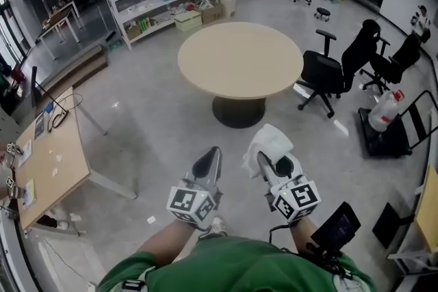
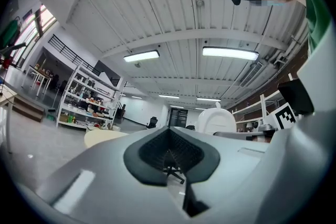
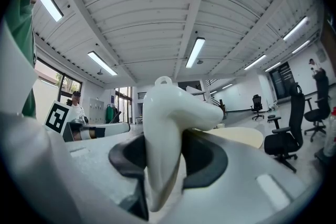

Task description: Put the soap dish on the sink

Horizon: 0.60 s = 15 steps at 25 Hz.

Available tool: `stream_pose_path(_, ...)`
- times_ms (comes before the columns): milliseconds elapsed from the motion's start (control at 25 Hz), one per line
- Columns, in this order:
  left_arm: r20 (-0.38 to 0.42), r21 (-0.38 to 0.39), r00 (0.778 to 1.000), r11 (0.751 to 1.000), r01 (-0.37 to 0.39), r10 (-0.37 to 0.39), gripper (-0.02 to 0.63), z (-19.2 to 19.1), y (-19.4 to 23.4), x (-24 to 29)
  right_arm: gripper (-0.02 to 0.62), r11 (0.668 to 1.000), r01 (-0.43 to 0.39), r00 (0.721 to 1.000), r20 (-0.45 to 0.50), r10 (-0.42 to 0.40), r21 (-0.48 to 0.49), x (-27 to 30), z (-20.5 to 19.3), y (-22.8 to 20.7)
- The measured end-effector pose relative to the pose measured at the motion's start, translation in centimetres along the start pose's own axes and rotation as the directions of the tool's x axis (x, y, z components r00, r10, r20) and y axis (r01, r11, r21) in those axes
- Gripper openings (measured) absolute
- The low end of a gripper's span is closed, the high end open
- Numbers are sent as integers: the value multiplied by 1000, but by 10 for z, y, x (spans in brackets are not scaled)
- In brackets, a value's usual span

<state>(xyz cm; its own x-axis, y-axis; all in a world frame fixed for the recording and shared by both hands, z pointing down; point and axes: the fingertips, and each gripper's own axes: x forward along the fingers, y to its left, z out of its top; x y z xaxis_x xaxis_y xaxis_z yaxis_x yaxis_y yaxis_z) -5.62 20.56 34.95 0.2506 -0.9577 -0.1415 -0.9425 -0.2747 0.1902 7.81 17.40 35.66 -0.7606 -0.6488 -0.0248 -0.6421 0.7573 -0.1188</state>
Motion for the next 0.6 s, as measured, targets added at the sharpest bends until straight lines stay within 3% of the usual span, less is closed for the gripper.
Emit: stream_pose_path(600, -22, -40, 997, 997, 68, -69, 6, -6, 78, 65, 147, 997, 77, 997, -12, -77, -12, 90, -5, -21)
